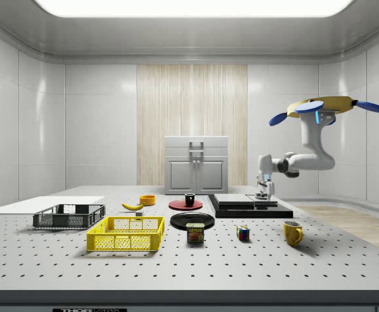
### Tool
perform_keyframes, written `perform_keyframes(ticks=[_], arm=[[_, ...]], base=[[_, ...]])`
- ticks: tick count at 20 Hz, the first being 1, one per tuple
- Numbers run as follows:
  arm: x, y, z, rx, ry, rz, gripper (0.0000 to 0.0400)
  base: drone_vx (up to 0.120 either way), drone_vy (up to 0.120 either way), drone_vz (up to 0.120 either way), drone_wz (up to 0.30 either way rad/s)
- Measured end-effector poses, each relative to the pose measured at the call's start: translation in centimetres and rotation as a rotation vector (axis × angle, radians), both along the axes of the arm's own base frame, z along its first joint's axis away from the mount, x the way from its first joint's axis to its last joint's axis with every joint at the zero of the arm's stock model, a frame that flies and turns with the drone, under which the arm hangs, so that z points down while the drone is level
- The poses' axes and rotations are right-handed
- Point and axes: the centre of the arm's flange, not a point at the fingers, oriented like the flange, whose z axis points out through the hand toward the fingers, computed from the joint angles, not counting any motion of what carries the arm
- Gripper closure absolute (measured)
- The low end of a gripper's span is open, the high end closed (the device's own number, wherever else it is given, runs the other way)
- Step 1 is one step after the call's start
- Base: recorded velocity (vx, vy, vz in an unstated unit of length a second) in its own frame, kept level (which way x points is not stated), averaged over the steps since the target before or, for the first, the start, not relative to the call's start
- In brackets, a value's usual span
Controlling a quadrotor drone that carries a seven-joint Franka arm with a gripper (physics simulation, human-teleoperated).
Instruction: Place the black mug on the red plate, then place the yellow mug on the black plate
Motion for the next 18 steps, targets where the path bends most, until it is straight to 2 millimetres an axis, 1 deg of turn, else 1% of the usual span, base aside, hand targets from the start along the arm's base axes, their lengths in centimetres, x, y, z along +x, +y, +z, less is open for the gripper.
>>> perform_keyframes(ticks=[2, 5, 6, 14, 16, 18], arm=[[0.00, 0.00, 0.00, 0.000, 0.000, 0.000, 0.0000], [0.00, 0.00, 0.00, 0.000, 0.000, 0.000, 0.0000], [0.00, 0.00, 0.00, 0.000, 0.000, 0.000, 0.0000], [0.00, 0.00, 0.00, 0.000, 0.000, 0.000, 0.0000], [0.00, 0.00, 0.00, 0.000, 0.000, 0.000, 0.0000], [0.00, 0.00, 0.00, 0.000, 0.000, 0.000, 0.0000]], base=[[0.000, 0.120, 0.000, 0.000], [0.000, 0.120, -0.107, 0.000], [0.000, 0.120, 0.000, 0.000], [-0.120, 0.120, 0.000, 0.000], [0.000, 0.120, 0.000, 0.000], [-0.080, 0.120, 0.000, 0.000]])
